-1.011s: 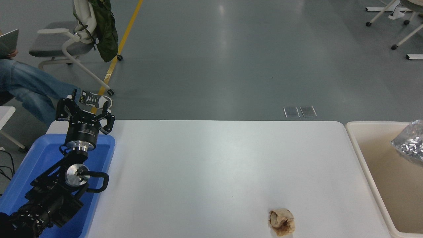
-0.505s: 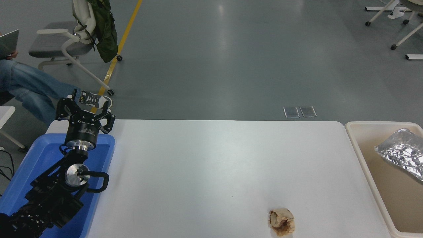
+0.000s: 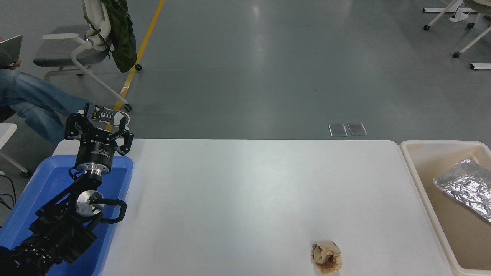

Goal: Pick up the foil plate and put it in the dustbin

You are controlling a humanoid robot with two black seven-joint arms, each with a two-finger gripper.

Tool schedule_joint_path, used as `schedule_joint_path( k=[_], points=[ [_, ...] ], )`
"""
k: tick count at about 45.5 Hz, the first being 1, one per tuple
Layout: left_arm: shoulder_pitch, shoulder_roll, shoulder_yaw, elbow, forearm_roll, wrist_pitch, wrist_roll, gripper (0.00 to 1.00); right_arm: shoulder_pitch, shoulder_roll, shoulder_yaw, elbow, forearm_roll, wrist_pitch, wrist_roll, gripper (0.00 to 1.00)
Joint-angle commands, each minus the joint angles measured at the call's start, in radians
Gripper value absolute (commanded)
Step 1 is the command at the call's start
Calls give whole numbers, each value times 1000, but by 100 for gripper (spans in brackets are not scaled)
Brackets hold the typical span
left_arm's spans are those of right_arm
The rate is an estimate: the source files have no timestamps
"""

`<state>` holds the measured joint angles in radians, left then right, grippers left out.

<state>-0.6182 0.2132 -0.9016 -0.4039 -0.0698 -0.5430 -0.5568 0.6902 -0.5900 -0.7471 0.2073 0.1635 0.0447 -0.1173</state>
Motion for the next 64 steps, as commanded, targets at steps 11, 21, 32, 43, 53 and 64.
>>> schedule_joint_path(
  k=[11,21,32,43,53,64],
  points=[
    [0,0,0,-1,1,0,0,99,35,-22,3,44,1,-63,-4,72],
    [0,0,0,-1,1,0,0,99,201,-149,-38,251,-2,-62,-4,81],
    [0,0,0,0,-1,0,0,99,589,-212,-323,578,-24,-57,1,96],
    [0,0,1,-1,1,0,0,99,945,-136,-528,833,-25,-43,-1,100],
    [0,0,1,0,1,0,0,99,1195,-48,-591,980,-27,162,-1,100],
    [0,0,1,-1,1,0,0,99,1474,108,-589,992,-22,624,-2,100]
  ],
)
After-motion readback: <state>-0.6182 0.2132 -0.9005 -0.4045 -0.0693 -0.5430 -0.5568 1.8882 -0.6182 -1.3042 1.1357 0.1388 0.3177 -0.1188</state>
